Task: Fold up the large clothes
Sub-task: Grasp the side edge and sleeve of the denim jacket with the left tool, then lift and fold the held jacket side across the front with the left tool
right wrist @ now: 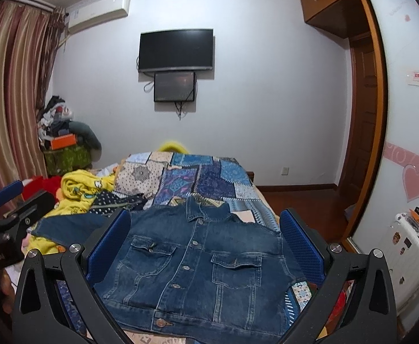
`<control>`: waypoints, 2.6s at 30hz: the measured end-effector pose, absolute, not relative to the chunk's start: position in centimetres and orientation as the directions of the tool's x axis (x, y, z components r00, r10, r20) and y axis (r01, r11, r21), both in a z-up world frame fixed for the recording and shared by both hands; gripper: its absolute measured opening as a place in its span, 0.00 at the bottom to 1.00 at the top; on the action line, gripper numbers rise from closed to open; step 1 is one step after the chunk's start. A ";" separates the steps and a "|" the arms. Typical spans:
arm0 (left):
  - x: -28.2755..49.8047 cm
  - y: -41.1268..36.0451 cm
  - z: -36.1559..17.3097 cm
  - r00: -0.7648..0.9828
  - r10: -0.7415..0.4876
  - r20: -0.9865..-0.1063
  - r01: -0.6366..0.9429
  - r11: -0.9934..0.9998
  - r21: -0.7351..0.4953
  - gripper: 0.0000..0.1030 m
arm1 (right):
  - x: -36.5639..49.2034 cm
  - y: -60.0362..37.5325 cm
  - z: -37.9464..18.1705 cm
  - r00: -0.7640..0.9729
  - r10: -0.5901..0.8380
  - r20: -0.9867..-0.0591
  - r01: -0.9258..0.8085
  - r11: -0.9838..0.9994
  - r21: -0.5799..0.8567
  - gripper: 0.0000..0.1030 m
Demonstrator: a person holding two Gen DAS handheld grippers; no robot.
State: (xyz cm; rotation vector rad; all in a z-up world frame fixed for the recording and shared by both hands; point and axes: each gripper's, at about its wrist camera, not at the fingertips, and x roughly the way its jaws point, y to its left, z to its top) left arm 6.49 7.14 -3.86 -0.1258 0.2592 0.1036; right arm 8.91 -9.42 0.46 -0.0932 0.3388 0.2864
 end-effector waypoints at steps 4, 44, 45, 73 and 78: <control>9.6 10.6 -6.0 0.940 0.090 -0.329 -0.149 0.976 -0.159 1.00 | 11.6 -8.3 -1.3 0.884 0.252 -0.393 -0.297 0.953 -0.057 1.00; 18.6 48.4 -32.8 0.590 0.104 -0.801 -0.658 0.637 -0.402 0.47 | 25.9 -4.2 -12.0 0.691 0.127 -0.711 -0.296 0.948 -0.119 1.00; 18.9 48.3 -32.4 0.577 0.124 -0.807 -0.662 0.650 -0.373 0.39 | 25.9 -4.2 -12.0 0.692 0.129 -0.710 -0.295 0.949 -0.115 1.00; 34.9 21.8 -8.1 0.852 0.142 -0.504 -0.181 0.983 -0.030 0.09 | 24.7 -10.8 -9.0 0.714 0.208 -0.669 -0.282 0.959 -0.002 1.00; 37.0 13.3 -10.7 0.834 0.047 -0.550 -0.027 0.999 0.045 0.09 | 25.4 -12.0 -10.1 0.679 0.212 -0.703 -0.278 0.960 0.021 1.00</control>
